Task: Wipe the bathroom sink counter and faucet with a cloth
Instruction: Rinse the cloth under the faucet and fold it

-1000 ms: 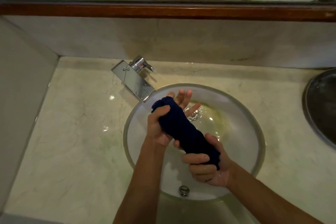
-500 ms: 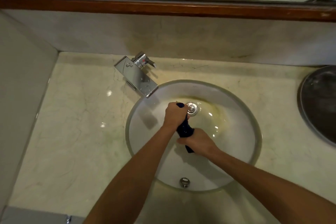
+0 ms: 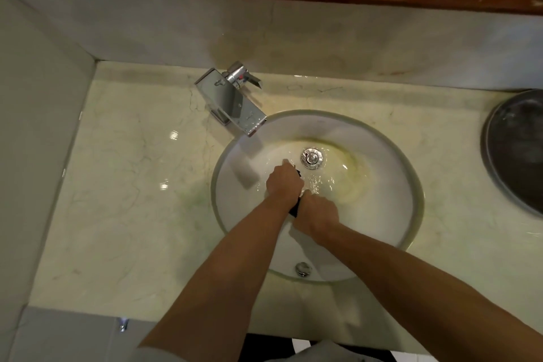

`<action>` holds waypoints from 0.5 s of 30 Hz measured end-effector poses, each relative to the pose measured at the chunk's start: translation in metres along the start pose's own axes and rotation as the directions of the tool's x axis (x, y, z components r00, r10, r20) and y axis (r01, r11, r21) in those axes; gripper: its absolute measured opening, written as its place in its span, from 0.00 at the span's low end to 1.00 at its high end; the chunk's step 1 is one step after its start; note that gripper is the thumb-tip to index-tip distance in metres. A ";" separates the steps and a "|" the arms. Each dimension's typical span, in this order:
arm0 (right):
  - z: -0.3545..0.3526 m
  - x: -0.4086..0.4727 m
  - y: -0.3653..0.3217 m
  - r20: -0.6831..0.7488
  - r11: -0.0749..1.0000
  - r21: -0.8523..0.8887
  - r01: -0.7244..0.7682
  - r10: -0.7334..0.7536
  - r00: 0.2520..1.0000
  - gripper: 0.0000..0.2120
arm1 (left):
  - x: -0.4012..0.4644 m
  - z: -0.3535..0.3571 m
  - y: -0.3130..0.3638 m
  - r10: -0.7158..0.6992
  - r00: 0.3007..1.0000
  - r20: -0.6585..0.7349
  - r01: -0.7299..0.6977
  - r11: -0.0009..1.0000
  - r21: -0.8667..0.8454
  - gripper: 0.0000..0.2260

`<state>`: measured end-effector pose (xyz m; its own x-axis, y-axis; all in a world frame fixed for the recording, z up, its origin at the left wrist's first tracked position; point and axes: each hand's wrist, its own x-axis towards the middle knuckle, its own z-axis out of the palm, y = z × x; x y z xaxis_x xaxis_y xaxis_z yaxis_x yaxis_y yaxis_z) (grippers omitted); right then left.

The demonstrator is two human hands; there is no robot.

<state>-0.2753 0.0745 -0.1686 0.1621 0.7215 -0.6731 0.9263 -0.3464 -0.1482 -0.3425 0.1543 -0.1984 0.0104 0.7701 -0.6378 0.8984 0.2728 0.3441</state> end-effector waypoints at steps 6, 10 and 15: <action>0.001 -0.008 0.000 0.009 0.995 -0.087 0.040 -0.040 0.999 0.19 | -0.004 0.003 -0.005 0.007 0.999 0.039 -0.007 1.000 0.016 0.16; -0.029 -0.015 0.020 -0.177 0.999 -0.053 0.005 -0.014 0.984 0.18 | -0.013 -0.008 -0.011 0.397 0.871 -0.291 -0.287 0.889 0.356 0.29; -0.084 -0.021 0.058 -0.383 0.942 0.322 -0.091 0.218 0.898 0.23 | -0.051 0.004 -0.020 0.135 0.887 -0.442 -0.228 0.960 -0.165 0.11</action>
<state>-0.1968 0.0896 -0.1024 0.4775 0.8020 -0.3588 0.7486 -0.5852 -0.3118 -0.3588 0.1076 -0.1758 -0.0636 0.9747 -0.2141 0.7875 0.1808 0.5892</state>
